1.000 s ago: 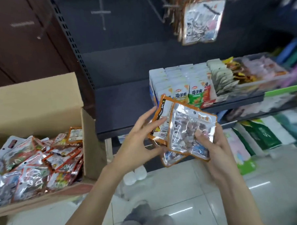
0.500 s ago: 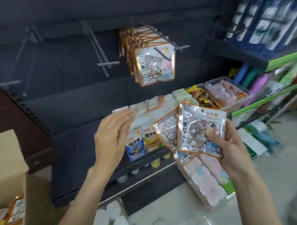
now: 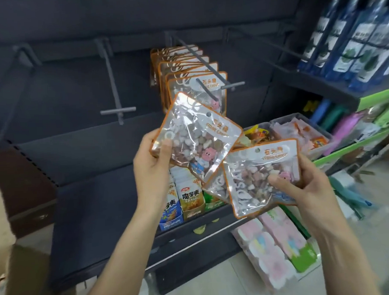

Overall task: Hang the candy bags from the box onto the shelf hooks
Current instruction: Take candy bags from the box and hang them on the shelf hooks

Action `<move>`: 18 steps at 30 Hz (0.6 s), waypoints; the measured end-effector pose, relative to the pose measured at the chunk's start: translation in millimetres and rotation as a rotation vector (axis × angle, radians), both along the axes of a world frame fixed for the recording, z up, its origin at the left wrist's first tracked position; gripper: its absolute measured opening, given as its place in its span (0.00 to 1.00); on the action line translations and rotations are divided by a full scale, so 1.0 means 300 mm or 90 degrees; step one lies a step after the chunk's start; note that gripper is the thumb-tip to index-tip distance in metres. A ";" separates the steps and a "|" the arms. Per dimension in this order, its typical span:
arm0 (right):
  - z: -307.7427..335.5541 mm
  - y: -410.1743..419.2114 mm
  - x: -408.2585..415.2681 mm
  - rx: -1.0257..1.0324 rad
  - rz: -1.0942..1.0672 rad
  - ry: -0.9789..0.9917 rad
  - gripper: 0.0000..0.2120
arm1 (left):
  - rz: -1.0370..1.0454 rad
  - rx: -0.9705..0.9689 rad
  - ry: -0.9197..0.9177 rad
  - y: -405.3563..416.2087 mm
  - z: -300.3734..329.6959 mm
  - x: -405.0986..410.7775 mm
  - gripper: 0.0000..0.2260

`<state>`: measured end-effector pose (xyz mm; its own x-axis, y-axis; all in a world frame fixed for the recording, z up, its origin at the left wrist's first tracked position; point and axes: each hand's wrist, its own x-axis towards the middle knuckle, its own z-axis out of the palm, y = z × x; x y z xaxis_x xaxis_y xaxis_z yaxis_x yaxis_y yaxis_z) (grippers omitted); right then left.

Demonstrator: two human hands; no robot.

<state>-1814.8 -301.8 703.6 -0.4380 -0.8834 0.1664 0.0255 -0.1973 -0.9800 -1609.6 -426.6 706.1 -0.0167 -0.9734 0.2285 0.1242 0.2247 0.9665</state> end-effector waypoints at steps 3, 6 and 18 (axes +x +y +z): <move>0.015 -0.029 0.031 -0.019 -0.019 0.112 0.29 | -0.019 0.002 0.024 0.054 0.011 -0.051 0.06; 0.008 -0.056 0.052 -0.086 -0.034 0.176 0.35 | 0.031 -0.066 -0.032 0.105 0.012 -0.110 0.10; -0.074 -0.108 -0.004 -0.020 -0.070 0.197 0.09 | 0.111 -0.025 -0.033 0.161 -0.044 -0.177 0.12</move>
<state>-1816.0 -334.3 681.3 -0.4552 -0.8258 0.3329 -0.2957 -0.2125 -0.9314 -1662.7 -378.2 692.9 0.1397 -0.9530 0.2690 0.0308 0.2757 0.9608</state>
